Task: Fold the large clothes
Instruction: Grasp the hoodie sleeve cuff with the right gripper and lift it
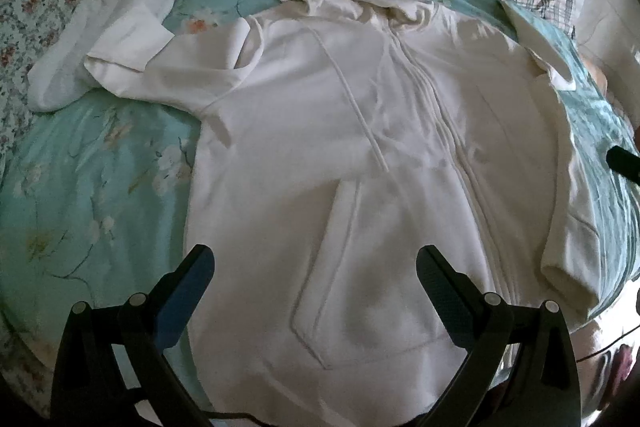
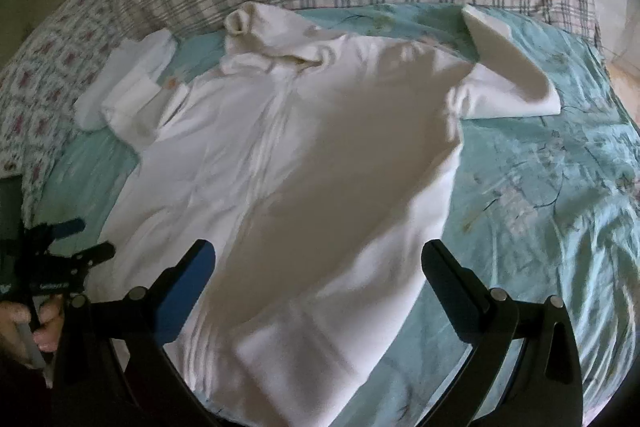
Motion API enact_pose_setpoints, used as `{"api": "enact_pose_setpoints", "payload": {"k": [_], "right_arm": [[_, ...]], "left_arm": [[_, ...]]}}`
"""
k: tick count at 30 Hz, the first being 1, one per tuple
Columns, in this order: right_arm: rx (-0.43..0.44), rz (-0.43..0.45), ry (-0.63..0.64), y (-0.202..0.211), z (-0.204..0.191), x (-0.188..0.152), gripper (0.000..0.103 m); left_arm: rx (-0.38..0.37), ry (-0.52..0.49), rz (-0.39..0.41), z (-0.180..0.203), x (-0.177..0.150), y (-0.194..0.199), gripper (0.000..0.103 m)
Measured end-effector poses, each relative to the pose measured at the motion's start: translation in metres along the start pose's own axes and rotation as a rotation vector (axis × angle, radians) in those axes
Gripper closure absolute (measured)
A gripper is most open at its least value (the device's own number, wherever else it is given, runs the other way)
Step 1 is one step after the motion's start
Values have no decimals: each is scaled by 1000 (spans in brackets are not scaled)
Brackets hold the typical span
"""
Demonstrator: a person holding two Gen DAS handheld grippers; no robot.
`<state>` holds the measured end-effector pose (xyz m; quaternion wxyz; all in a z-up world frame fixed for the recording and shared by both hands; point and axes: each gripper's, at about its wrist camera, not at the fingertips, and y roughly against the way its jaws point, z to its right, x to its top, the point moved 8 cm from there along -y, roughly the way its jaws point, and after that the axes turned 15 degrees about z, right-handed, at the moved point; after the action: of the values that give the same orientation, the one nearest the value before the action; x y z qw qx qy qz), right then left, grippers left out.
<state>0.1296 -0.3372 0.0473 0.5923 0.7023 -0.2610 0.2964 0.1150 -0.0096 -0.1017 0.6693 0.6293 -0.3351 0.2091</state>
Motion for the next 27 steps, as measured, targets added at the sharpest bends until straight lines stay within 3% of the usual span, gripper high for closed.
{"api": "enact_pose_setpoints", "payload": {"k": [7,11,14,17,21,27], "right_arm": [[-7,19,-60,-24,36,30,0],[-60,64,-42,-47,70,69,0],[-114,93,-26,-78,104,108,1],[-196,100,-34,-115,143,147,11],[-285,105,-58,-171,192,199,15],[-374,68,-107,-258,248,241,23]], "left_arm": [[-17,42,10,-3,20,-21,2],[-4,52,12,-8,36,-36,2],[-14,71,12,-8,47,-48,2],[-32,80,-1,-2,55,-62,2],[-36,58,-42,7,52,-79,2],[-24,54,-107,7,43,-105,2]]}}
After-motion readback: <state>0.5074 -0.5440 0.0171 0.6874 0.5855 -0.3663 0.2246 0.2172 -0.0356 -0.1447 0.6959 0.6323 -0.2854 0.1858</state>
